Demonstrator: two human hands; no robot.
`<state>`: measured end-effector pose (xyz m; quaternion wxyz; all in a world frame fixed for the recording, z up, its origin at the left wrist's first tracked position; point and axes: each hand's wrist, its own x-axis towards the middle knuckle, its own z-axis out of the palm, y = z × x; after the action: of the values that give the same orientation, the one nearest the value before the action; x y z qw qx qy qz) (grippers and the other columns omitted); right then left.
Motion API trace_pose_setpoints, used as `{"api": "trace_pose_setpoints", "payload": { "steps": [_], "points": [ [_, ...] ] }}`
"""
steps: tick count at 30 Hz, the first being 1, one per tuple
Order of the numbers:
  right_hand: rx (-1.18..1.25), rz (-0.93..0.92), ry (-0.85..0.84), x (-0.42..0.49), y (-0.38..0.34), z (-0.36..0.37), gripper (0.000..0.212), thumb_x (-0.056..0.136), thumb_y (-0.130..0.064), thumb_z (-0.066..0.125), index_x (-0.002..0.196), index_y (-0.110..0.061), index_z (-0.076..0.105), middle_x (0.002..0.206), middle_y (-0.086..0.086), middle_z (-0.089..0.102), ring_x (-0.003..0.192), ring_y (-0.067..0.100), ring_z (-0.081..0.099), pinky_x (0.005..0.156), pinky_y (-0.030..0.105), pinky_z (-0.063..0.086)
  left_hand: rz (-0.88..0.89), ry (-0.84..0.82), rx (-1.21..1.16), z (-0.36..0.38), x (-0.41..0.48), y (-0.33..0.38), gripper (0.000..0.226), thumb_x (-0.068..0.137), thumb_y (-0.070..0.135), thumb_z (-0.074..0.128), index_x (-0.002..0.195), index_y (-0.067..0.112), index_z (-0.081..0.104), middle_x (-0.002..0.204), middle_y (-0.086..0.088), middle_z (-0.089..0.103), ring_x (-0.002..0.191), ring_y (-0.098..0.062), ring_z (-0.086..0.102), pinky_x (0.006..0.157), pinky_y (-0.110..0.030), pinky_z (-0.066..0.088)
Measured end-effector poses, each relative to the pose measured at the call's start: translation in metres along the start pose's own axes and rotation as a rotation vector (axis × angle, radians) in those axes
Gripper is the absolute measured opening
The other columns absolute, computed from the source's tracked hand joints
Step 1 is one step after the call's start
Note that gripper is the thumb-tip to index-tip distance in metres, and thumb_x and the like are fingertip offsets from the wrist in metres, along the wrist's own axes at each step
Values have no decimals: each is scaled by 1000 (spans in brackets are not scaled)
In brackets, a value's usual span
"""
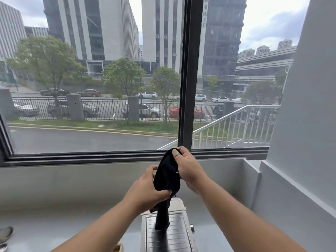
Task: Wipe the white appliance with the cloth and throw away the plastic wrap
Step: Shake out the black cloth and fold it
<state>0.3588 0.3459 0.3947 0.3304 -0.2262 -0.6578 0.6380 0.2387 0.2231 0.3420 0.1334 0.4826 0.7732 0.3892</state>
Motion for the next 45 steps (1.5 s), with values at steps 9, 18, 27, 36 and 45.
{"api": "trace_pose_setpoints", "payload": {
  "steps": [9, 18, 27, 36, 45],
  "points": [
    [18, 15, -9, 6, -11, 9, 29, 92, -33, 72, 112, -14, 63, 96, 10, 72, 81, 18, 72, 72, 34, 61, 10, -78, 66, -9, 1, -6, 94, 52, 56, 91, 128, 56, 37, 107, 25, 70, 99, -2, 69, 88, -36, 60],
    [-56, -20, -81, 13, -18, -9, 53, 78, -7, 72, 128, -16, 56, 108, 19, 75, 92, 29, 77, 89, 47, 63, -25, -50, 80, -21, 9, -17, 36, 83, 32, 72, 114, 40, 56, 98, 12, 74, 92, -10, 71, 86, -41, 59],
    [-346, -64, 94, 18, -11, -22, 31, 102, -15, 62, 132, -18, 58, 116, 1, 73, 106, 20, 71, 100, 45, 57, -101, 8, -287, -21, 18, -25, 21, 81, 24, 46, 79, 38, 61, 63, 15, 62, 63, -9, 55, 65, -36, 46],
    [-396, -45, 145, 18, -7, -26, 24, 107, -19, 53, 130, -21, 59, 120, 3, 70, 112, 23, 68, 102, 49, 55, -16, -23, 61, -26, 15, -21, 71, 61, 66, 78, 117, 57, 37, 107, 27, 65, 91, 2, 67, 72, -20, 51],
    [-348, 1, 129, 18, -4, -31, 25, 107, -16, 53, 129, -26, 58, 119, 3, 71, 109, 26, 69, 99, 49, 58, -109, 19, 307, -37, 25, -37, 8, 79, 25, 48, 87, 29, 48, 84, 7, 66, 80, -19, 64, 67, -37, 54]
  ]
}}
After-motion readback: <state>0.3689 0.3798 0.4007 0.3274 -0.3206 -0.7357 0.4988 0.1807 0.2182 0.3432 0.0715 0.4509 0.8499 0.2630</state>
